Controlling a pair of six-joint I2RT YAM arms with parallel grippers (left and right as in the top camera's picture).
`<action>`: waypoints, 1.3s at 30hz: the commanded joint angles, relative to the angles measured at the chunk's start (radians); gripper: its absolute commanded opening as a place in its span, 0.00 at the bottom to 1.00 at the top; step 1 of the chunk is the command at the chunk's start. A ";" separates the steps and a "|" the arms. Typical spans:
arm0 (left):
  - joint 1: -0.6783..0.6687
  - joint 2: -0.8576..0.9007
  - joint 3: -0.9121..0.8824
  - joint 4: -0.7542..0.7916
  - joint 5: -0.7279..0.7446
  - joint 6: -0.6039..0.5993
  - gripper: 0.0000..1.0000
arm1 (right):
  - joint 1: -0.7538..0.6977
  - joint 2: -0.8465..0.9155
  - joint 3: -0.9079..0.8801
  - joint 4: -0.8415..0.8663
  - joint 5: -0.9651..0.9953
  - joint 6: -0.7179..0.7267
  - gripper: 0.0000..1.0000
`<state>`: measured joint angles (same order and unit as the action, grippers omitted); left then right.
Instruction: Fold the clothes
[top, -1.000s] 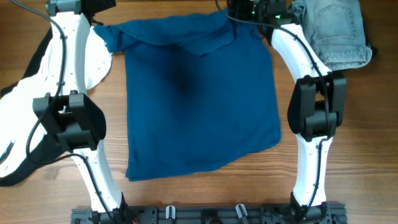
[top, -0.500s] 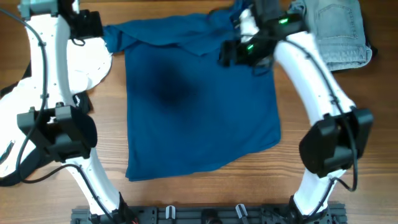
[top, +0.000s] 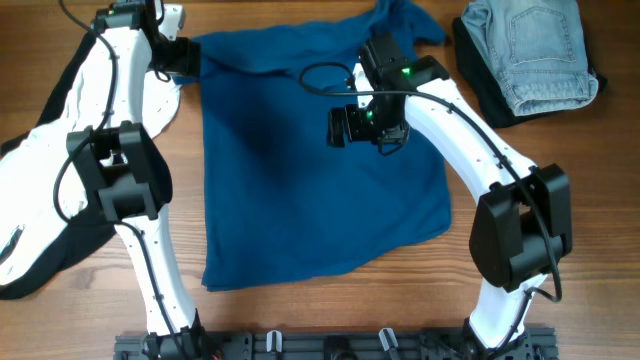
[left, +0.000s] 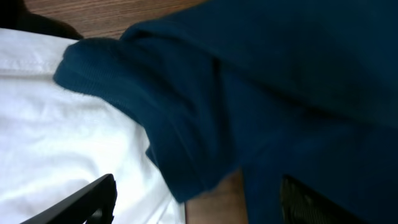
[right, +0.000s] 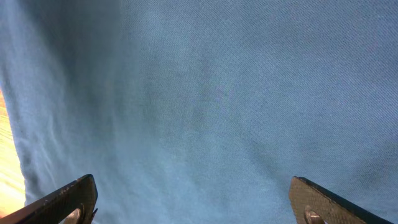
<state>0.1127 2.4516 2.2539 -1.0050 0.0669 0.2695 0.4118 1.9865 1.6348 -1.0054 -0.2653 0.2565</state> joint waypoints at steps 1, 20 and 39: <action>0.002 0.048 0.001 0.048 0.015 0.007 0.75 | 0.003 0.007 -0.007 0.009 0.003 -0.021 0.99; 0.003 0.066 0.004 0.019 -0.035 -0.154 0.04 | 0.003 0.007 -0.007 0.053 0.002 -0.017 0.97; 0.003 -0.352 0.005 -0.335 -0.093 -0.278 0.04 | -0.138 0.007 -0.309 -0.074 0.093 0.114 0.94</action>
<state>0.1127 2.1223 2.2524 -1.3403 -0.0101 0.0086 0.2703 1.9903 1.3434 -1.0943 -0.1432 0.3595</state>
